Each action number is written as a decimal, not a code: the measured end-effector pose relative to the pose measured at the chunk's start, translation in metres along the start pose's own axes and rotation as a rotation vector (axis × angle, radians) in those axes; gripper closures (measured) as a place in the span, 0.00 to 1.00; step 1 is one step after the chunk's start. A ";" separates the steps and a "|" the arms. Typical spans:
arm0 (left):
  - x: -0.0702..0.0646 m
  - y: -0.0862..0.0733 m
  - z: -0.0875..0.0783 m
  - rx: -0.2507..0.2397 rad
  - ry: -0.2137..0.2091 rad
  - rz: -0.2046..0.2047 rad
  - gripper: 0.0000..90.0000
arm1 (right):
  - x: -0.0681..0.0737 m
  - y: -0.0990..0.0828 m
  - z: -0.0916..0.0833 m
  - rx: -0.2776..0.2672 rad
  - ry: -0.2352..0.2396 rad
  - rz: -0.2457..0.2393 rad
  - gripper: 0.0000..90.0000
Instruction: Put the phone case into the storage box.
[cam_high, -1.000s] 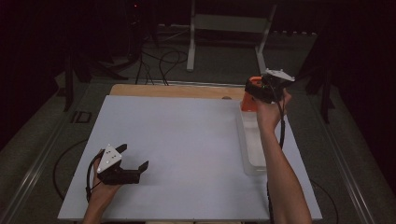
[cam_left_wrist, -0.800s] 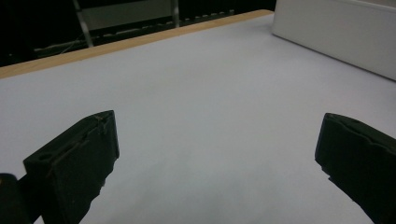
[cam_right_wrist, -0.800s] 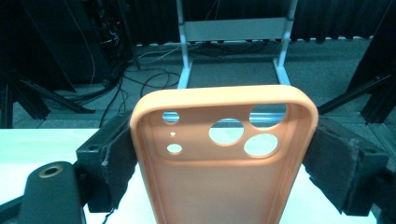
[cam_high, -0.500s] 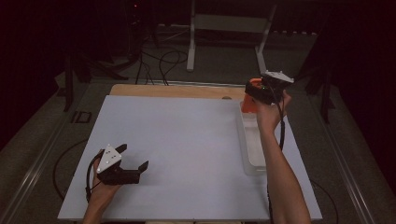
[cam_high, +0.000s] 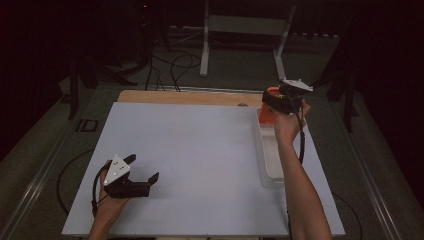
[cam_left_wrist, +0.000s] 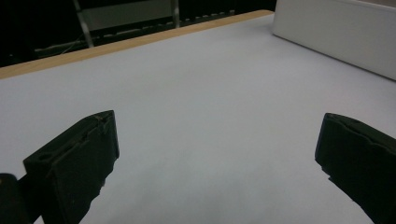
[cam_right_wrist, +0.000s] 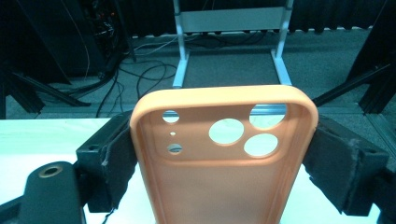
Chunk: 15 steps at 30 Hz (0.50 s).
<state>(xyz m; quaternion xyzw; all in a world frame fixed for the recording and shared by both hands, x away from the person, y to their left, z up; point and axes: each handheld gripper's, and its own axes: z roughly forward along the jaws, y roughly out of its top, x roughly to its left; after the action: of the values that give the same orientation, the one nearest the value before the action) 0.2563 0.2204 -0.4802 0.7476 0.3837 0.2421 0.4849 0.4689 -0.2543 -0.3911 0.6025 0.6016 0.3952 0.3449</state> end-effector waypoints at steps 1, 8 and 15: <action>0.000 0.000 0.000 -0.001 0.000 -0.001 0.00 | 0.000 0.000 0.000 0.001 0.000 0.001 0.18; 0.000 0.000 0.000 -0.001 0.000 0.000 0.00 | -0.003 -0.001 0.002 0.007 -0.004 0.004 0.18; 0.000 0.000 0.001 0.000 0.000 -0.001 0.00 | -0.004 -0.005 0.005 0.016 -0.006 0.008 0.18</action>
<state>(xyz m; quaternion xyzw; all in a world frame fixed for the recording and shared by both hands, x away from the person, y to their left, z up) 0.2566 0.2198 -0.4807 0.7474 0.3840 0.2417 0.4853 0.4713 -0.2575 -0.3977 0.6086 0.6014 0.3899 0.3403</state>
